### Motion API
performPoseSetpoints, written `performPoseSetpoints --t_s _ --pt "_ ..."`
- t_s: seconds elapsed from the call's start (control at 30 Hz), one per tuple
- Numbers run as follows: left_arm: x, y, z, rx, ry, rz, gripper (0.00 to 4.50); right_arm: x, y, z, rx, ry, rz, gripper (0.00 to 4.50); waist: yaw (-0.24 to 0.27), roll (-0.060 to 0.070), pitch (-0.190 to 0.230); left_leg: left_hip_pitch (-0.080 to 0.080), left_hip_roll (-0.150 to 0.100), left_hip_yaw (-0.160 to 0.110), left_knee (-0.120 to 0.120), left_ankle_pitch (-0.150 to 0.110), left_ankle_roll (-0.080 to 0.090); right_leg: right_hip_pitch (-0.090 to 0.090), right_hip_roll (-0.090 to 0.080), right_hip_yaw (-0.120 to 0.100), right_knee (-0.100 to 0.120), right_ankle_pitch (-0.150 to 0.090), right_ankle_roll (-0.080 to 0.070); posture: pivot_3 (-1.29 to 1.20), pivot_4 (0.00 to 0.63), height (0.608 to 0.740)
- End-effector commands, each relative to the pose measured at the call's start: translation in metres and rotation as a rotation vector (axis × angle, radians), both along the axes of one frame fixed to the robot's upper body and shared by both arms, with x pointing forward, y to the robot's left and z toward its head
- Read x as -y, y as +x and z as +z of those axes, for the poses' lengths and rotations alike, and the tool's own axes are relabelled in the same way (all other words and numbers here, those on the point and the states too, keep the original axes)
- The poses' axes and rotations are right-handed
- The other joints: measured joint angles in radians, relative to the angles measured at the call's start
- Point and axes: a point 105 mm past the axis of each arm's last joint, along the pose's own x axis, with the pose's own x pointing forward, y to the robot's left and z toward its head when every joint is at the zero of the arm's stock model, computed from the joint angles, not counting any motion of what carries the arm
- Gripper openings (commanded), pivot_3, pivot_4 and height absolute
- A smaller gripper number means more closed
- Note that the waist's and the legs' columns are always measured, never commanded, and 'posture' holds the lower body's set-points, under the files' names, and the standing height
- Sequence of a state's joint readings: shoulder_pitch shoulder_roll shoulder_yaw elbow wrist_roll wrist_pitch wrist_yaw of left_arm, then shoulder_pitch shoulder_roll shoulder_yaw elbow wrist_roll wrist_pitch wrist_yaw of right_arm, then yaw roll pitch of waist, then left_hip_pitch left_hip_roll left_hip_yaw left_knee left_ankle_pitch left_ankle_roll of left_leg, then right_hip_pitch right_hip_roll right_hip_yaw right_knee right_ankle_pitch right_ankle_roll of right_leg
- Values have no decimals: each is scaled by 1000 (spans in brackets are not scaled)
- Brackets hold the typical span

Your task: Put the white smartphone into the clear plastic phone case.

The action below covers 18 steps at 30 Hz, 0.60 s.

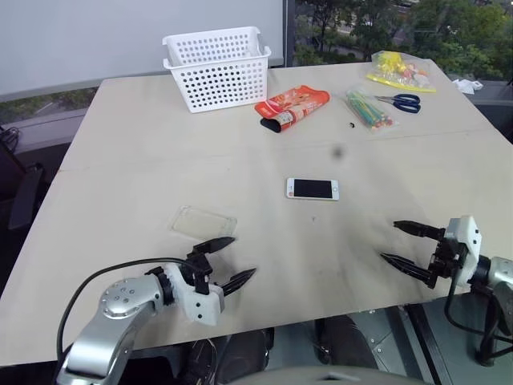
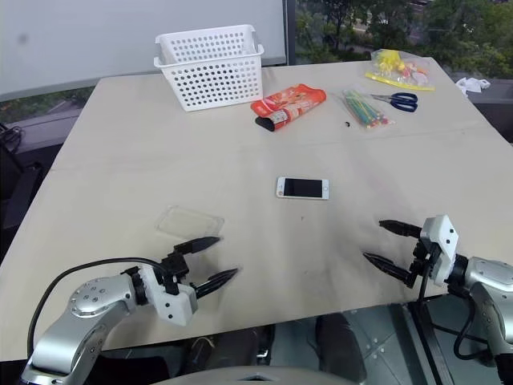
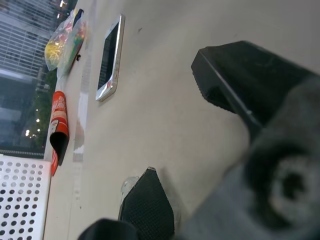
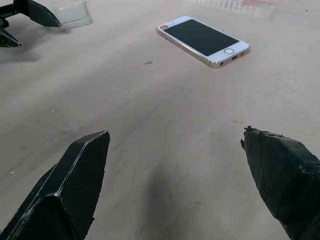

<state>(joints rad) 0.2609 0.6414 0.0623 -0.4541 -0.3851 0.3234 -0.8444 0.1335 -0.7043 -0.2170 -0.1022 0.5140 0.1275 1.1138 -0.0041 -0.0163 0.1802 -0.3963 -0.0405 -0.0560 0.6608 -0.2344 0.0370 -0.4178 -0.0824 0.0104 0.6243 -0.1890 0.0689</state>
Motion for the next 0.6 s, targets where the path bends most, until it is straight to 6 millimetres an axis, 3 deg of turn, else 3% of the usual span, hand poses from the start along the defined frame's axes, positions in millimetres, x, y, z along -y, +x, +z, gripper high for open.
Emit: performPoseSetpoints --t_s 0.03,0.13,0.23,0.4,0.6 --pt "5 0 14 52 -53 -16 4488 3 1 10 48 -3 -2 4500 0 0 0 0 0 0 0 0 0 0 0 0 0 0 0 0 150 740" --pt "3 3 24 87 -72 -7 4488 2 1 10 52 -2 -1 4500 1 0 0 0 0 0 0 0 0 0 0 0 0 0 0 0 150 740" --pt "-13 3 26 79 -41 -7 4488 -1 1 13 58 0 14 4500 0 0 0 0 0 0 0 0 0 0 0 0 0 0 0 0 150 740" --pt "-56 19 26 58 71 -16 4488 -32 -4 38 79 47 143 4500 0 2 1 0 1 0 -2 0 0 -1 1 -1 0 0 0 0 150 740" --pt "-78 39 20 59 190 -76 4488 -68 -14 64 109 85 256 4500 4 2 1 -2 1 0 -2 0 0 -2 1 -3 -2 0 0 0 150 740"
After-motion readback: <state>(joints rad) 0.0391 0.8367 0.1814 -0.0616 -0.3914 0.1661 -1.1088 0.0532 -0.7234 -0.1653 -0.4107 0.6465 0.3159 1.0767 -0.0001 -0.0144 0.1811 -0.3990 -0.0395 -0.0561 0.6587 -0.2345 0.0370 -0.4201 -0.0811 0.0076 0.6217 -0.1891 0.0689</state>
